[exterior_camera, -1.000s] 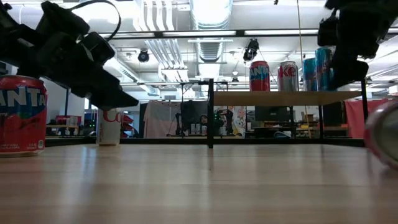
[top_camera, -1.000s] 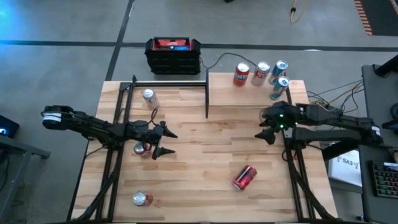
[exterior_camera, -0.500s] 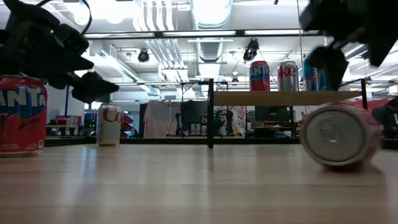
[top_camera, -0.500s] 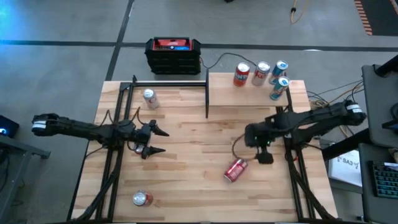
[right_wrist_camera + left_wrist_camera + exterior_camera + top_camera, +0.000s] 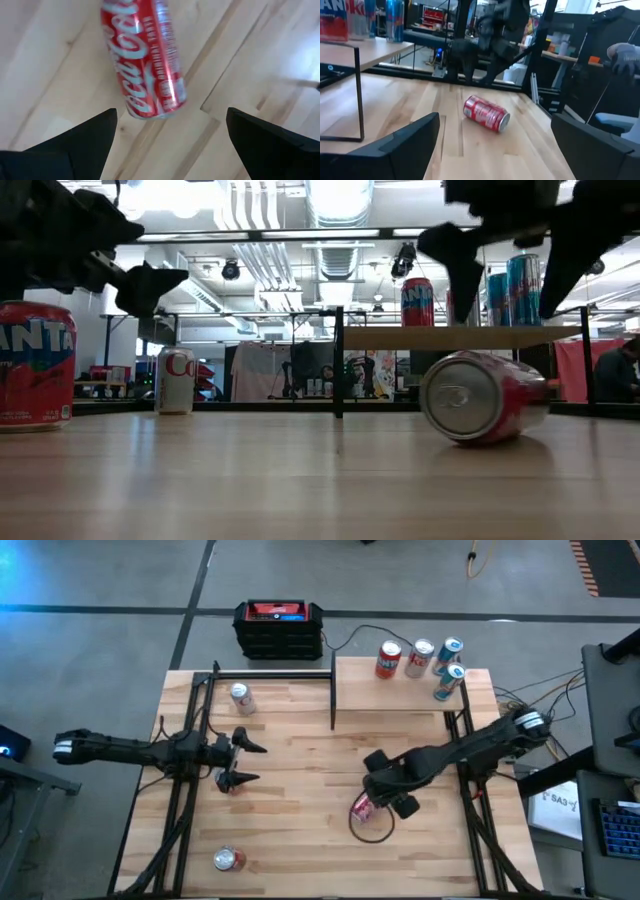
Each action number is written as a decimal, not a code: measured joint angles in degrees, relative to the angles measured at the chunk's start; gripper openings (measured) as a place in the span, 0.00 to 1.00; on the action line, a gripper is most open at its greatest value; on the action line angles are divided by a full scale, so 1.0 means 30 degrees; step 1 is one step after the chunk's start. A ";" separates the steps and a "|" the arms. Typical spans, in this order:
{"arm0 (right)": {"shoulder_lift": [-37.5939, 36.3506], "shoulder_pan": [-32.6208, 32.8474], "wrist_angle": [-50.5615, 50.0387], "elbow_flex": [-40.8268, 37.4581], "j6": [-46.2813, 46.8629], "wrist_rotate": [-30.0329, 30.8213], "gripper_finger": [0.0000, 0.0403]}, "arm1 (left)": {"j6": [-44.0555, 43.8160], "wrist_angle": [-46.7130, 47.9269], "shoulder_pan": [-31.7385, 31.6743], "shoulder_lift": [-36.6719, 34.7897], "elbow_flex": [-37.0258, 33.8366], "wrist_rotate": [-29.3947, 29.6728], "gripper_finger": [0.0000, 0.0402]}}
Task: Place canned beverage on shelf
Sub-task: Put the top red white soda can on the shelf
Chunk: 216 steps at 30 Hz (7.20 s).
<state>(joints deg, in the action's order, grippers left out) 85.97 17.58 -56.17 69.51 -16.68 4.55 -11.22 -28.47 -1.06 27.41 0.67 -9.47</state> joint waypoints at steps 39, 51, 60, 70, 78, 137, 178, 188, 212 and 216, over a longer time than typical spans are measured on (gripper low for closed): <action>0.7301 -0.0627 0.2313 0.4557 0.0665 -0.3034 0.89 | 0.0000 0.0003 0.0000 -0.0073 0.0051 0.0000 0.92; 0.7949 -0.0911 0.4127 0.4550 0.3229 -0.2989 0.89 | 0.0000 0.0007 0.0000 0.0499 0.0051 0.0000 0.92; 0.9339 -0.1131 0.4174 0.4552 0.4065 -0.3376 0.89 | 0.0000 0.0006 0.0000 0.1031 0.0051 0.0002 0.92; 0.9312 -0.1203 0.4526 0.4564 0.6705 -0.3507 0.89 | 0.0000 0.0000 0.0000 0.1680 0.0051 0.0004 0.92; 0.9334 -0.1224 0.4519 0.4564 0.6773 -0.3464 0.82 | 0.0000 0.0004 0.0000 0.2213 0.0054 0.0001 0.92; 1.0146 -0.2375 4.2396 -0.6080 1.0619 0.4760 0.73 | -0.0007 -0.0207 -0.0007 0.5004 0.0073 0.0007 0.92; 1.1548 -0.2069 4.0806 -0.4587 1.0303 0.5416 0.95 | 0.0007 -0.0364 -0.0006 0.4986 0.0051 0.0007 0.92; 0.4875 -0.1765 2.7176 -0.4661 1.3076 0.5108 0.95 | 0.0002 -0.0366 -0.0002 0.4986 0.0051 0.0005 0.92; -0.5164 -0.1486 3.6059 -1.7244 1.0916 0.1326 0.95 | 0.0000 -0.0488 -0.0007 0.5154 0.0051 0.0000 0.92; -0.6719 -0.1494 3.7035 -1.8775 1.0553 0.1477 0.95 | 0.0004 -0.0488 -0.0004 0.5154 0.0051 0.0002 0.92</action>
<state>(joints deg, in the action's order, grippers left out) 65.81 13.10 54.94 13.18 14.98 8.98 -11.21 -29.93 -1.07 42.87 0.82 -9.47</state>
